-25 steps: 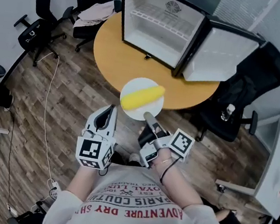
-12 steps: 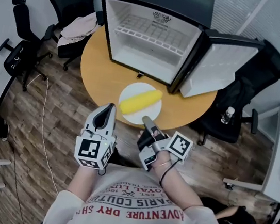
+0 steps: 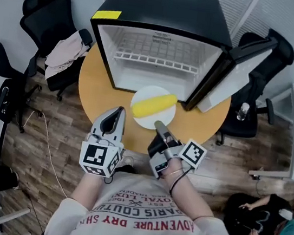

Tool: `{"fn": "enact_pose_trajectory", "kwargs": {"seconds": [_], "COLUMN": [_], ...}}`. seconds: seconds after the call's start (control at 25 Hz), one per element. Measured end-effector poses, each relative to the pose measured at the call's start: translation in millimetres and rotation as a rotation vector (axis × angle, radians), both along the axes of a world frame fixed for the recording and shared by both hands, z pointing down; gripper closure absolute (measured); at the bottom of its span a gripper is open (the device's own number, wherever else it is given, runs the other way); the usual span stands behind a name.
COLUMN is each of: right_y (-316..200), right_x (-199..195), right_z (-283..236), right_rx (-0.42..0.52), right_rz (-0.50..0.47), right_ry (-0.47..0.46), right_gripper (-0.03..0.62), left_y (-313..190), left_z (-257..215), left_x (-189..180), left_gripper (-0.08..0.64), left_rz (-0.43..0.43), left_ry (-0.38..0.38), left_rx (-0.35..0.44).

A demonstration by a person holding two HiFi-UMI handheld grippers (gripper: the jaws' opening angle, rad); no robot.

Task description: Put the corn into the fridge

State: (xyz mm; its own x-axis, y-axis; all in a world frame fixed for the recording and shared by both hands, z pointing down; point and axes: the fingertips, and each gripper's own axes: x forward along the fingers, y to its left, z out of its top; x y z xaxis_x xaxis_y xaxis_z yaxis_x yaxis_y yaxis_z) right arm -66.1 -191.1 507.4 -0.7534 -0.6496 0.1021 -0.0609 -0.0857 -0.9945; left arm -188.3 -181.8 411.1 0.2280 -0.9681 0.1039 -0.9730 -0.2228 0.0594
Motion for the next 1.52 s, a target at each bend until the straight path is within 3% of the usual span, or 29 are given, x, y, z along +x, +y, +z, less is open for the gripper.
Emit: {"fn": "enact_pose_trajectory", "kwargs": {"seconds": [0.36, 0.92, 1.28, 1.52], "right_y": [-49.5, -117.8, -154.2, -169.4], "right_x": [-23.2, -29.2, -34.0, -43.0], "right_z": [-11.4, -20.8, -8.9, -4.4], "right_rx": [0.03, -0.015, -0.043, -0.045], "right_rz": [0.134, 0.144, 0.212, 0.229], "right_ry": [0.029, 0.033, 0.042, 0.047], "right_gripper": [0.554, 0.554, 0.552, 0.554], "left_y": [-61.4, -114.1, -133.6, -141.8], "left_z": [4.7, 4.6, 15.8, 20.7], "left_x": [-24.1, -25.8, -26.9, -30.1], "left_gripper": [0.535, 0.535, 0.535, 0.535], "left_rz": [0.13, 0.115, 0.117, 0.117], "left_ry": [0.012, 0.03, 0.037, -0.033], "left_rx": [-0.016, -0.03, -0.063, -0.059]}}
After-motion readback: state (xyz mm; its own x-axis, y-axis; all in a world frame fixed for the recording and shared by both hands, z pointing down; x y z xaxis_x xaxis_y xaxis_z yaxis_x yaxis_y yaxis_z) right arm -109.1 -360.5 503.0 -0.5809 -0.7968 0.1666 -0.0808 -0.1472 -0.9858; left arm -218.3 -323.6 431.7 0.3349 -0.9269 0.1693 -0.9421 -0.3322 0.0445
